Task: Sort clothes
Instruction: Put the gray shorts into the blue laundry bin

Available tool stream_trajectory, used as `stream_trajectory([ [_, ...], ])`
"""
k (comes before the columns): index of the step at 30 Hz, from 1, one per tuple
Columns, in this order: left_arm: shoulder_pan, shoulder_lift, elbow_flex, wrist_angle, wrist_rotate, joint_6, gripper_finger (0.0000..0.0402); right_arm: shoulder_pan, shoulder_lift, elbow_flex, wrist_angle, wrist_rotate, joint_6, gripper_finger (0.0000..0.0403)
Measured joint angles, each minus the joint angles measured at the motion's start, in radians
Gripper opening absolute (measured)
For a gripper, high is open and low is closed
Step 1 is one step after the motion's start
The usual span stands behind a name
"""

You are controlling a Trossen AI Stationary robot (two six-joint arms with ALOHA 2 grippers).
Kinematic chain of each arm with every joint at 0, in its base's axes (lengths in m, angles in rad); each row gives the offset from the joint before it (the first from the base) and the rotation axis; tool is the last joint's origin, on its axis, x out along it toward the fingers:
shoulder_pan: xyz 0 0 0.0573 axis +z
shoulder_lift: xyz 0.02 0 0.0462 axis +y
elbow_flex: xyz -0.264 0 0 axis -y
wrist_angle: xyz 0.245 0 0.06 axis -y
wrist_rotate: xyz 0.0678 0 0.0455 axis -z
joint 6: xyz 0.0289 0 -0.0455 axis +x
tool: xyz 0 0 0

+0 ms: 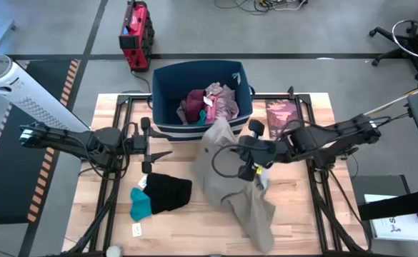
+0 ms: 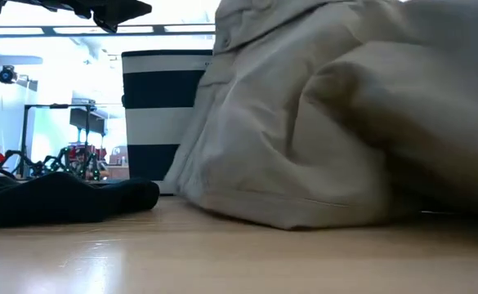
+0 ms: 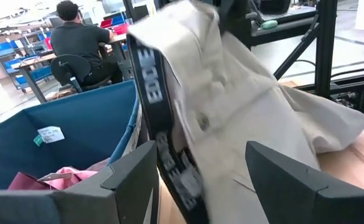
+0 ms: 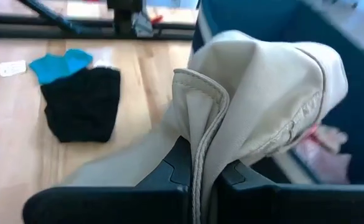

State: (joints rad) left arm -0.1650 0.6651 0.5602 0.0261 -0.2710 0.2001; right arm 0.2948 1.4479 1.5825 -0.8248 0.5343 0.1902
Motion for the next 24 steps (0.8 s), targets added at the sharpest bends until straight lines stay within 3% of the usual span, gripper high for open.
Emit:
stream_trajectory([
  [13, 0.000, 0.000, 0.000, 0.001, 0.000, 0.000, 0.0226, 0.022, 0.000, 0.176, 0.055, 0.166, -0.237, 0.0000],
  [24, 0.000, 0.005, 0.000, 0.006, 0.000, -0.002, 0.0244, -0.025, 0.000, 0.312, 0.433, 0.256, -0.697, 0.0000],
])
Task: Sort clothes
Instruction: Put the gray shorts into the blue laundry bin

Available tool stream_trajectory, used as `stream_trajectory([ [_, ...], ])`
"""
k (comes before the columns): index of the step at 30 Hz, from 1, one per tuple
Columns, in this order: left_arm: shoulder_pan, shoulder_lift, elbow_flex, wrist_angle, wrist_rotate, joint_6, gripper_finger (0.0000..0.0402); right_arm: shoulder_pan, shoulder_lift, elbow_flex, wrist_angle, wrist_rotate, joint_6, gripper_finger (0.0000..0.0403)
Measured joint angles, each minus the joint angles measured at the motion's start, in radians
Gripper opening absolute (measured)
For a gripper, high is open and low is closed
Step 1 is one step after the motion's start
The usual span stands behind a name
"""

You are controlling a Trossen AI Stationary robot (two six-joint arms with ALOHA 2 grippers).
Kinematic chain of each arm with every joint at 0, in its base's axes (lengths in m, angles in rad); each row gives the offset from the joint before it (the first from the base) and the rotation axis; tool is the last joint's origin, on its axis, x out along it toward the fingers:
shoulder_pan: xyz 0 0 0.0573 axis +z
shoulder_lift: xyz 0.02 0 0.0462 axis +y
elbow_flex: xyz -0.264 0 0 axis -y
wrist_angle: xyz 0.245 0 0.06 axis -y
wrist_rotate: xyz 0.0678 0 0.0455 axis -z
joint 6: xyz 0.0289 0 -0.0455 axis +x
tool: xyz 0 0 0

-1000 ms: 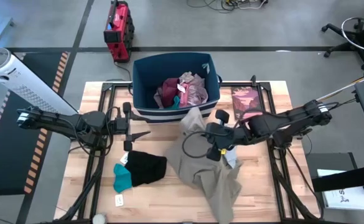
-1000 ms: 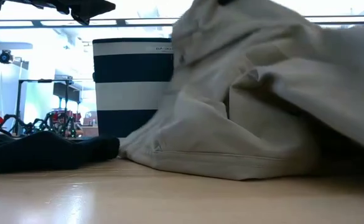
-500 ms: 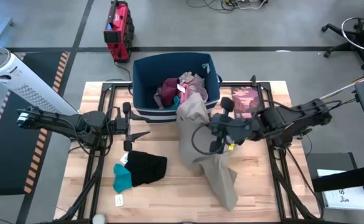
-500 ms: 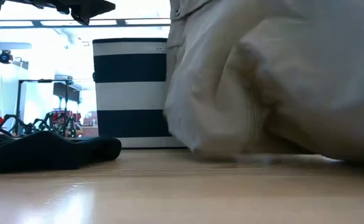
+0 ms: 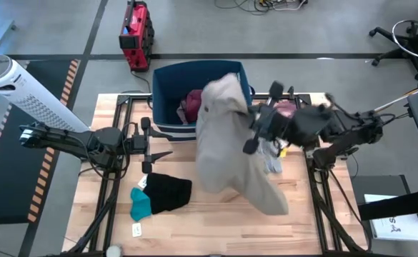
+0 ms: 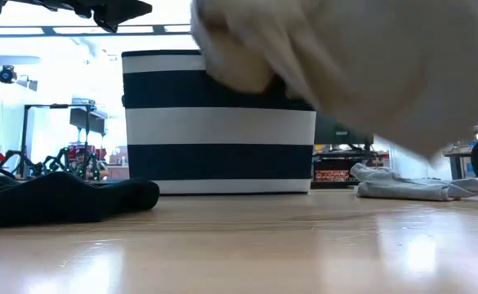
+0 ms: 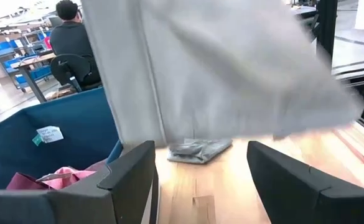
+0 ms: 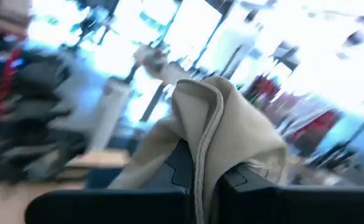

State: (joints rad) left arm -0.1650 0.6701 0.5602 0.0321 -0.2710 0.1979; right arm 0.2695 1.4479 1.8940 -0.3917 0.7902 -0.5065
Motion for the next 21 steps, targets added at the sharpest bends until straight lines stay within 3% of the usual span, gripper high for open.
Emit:
stream_trajectory([
  [7, 0.000, 0.014, 0.000, -0.003, 0.000, -0.001, 0.0235, -0.096, 0.009, 0.056, 0.274, -0.037, -0.322, 0.0000],
  [13, 0.000, 0.045, 0.000, 0.012, 0.000, -0.001, 0.0231, -0.208, 0.046, 0.117, 0.407, -0.155, -0.413, 0.0000],
  [21, 0.000, 0.079, 0.000, 0.063, 0.027, 0.006, 0.0246, -0.379, 0.184, 0.298, 0.442, -0.329, -0.437, 0.0000],
])
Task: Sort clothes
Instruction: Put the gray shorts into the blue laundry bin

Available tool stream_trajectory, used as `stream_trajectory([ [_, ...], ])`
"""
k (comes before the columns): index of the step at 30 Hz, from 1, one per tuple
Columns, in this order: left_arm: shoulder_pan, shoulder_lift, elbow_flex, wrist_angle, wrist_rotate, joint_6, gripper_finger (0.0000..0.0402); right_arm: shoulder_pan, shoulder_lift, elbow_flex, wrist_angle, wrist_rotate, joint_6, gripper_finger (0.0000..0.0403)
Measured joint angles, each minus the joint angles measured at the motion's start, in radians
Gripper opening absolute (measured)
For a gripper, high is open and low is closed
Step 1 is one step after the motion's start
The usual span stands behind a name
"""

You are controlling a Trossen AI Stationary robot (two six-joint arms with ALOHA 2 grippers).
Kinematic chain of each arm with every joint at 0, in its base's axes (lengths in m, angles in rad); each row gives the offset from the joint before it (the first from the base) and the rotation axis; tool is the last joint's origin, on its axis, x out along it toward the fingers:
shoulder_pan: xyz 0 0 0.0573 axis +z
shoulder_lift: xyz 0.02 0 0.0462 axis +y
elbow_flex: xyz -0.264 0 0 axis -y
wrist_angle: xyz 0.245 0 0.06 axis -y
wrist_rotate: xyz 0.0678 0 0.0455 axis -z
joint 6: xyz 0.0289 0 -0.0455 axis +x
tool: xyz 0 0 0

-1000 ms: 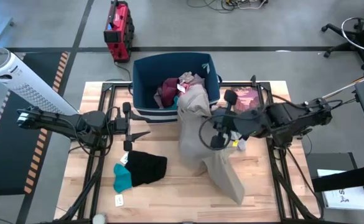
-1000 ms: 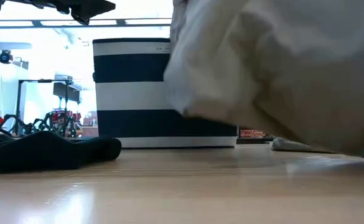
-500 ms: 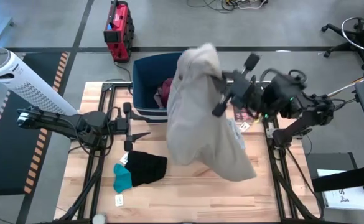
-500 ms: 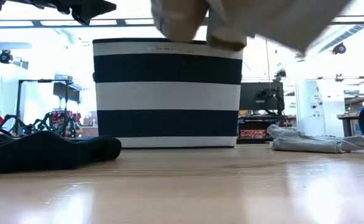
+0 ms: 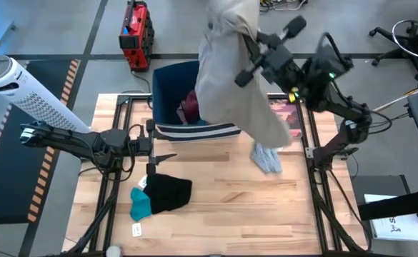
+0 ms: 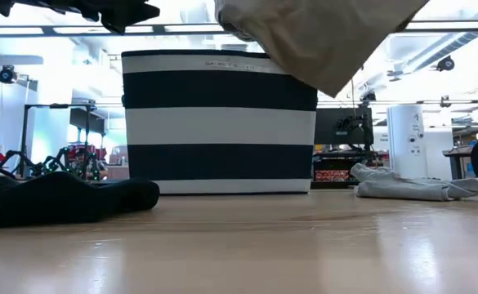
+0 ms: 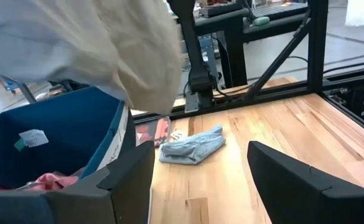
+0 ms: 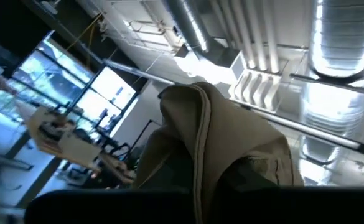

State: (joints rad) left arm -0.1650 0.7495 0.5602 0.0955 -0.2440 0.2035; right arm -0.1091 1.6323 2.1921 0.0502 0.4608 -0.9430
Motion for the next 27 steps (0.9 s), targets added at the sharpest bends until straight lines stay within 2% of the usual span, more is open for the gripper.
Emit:
stream_trajectory([
  [4, 0.000, 0.015, 0.000, 0.003, 0.000, 0.000, 0.0248, -0.071, 0.121, 0.158, 0.017, -0.058, -0.039, 0.0000],
  [8, 0.000, 0.031, 0.000, 0.021, 0.000, 0.000, 0.0241, -0.140, 0.172, 0.127, 0.224, -0.156, -0.123, 0.0000],
  [12, 0.000, 0.044, -0.001, 0.027, 0.000, -0.001, 0.0236, -0.197, 0.226, 0.165, 0.259, -0.184, -0.118, 0.0000],
  [20, 0.000, 0.058, -0.003, 0.051, 0.001, -0.003, 0.0239, -0.296, 0.239, 0.163, 0.323, -0.236, -0.034, 0.0000],
  [27, 0.000, 0.069, -0.005, 0.112, 0.001, 0.001, 0.0252, -0.376, 0.234, 0.164, 0.441, -0.259, 0.158, 0.0000],
])
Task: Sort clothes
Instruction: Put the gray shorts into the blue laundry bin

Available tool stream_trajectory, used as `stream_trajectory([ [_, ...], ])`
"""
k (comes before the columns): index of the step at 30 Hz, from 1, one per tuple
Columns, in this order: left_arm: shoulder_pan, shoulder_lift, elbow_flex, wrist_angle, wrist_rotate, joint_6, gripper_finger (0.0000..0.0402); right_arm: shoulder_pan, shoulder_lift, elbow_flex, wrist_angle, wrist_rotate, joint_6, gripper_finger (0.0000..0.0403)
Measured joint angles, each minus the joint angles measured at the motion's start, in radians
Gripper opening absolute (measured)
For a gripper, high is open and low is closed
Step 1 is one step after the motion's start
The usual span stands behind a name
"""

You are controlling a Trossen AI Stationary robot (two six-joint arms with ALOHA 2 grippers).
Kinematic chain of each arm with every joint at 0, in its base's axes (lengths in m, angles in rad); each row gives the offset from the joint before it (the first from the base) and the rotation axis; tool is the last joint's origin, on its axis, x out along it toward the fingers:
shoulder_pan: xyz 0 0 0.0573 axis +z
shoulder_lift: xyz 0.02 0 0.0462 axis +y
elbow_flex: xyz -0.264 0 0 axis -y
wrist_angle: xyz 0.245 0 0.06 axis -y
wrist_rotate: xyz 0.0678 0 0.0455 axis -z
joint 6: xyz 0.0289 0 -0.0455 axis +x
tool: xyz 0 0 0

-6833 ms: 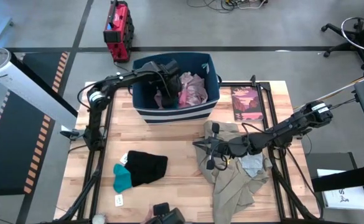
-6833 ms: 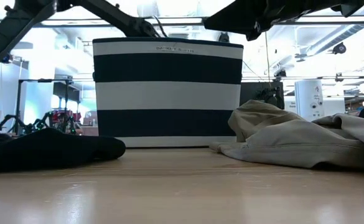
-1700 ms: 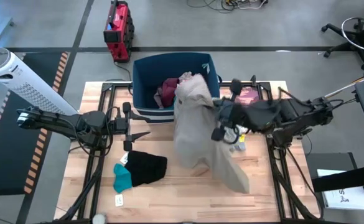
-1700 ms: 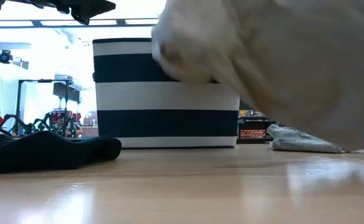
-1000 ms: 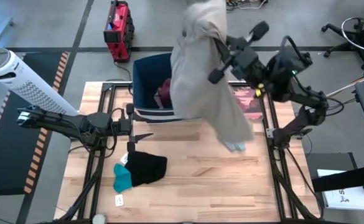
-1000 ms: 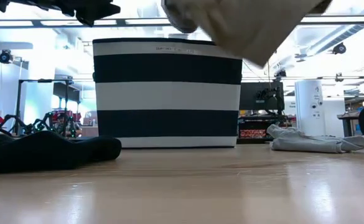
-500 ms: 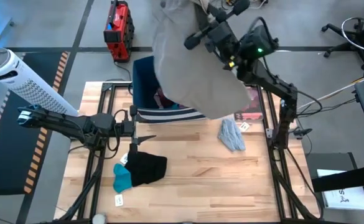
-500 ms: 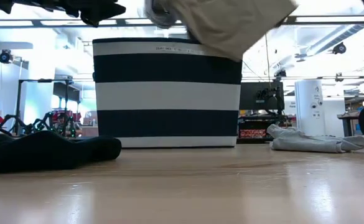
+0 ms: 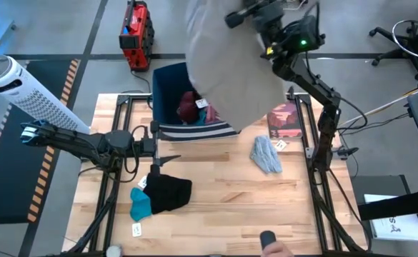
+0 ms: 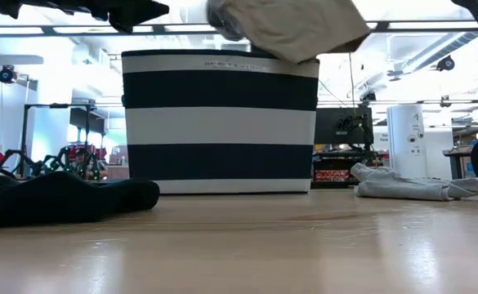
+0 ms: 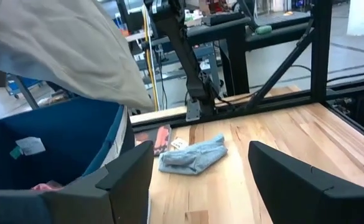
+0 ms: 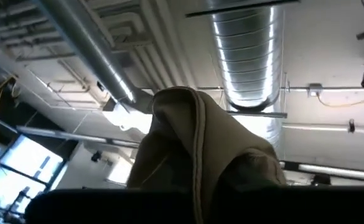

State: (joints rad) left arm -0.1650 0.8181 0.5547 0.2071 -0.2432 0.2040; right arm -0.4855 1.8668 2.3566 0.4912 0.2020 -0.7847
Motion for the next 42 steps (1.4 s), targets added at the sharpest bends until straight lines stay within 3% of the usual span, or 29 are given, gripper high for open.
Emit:
stream_trajectory([
  [11, 0.000, 0.075, -0.002, 0.159, 0.000, 0.049, 0.0236, -0.045, 0.065, 0.000, 0.201, -0.035, 0.256, 0.0000],
  [17, 0.007, 0.154, -0.002, 0.250, -0.007, 0.061, 0.0219, -0.063, 0.095, 0.000, 0.191, -0.053, 0.371, 0.0000],
  [22, 0.054, 0.219, -0.002, 0.455, -0.056, 0.072, 0.0192, -0.037, 0.095, 0.000, 0.142, -0.101, 0.393, 0.0000],
  [26, 0.140, 0.237, -0.002, 0.581, 0.036, 0.002, 0.0157, -0.009, 0.085, 0.000, 0.146, -0.105, 0.388, 0.0000],
  [32, 0.297, 0.287, 0.011, 0.654, 0.293, -0.258, 0.0119, 0.024, 0.055, 0.000, 0.148, -0.109, 0.392, 0.0000],
  [36, 0.314, 0.361, 0.060, 0.689, 0.315, -0.281, 0.0132, 0.045, 0.039, 0.000, 0.146, -0.128, 0.392, 0.0000],
  [42, 0.327, 0.506, 0.204, 0.663, 0.263, -0.269, 0.0203, 0.072, 0.028, 0.000, 0.147, -0.132, 0.391, 0.0000],
])
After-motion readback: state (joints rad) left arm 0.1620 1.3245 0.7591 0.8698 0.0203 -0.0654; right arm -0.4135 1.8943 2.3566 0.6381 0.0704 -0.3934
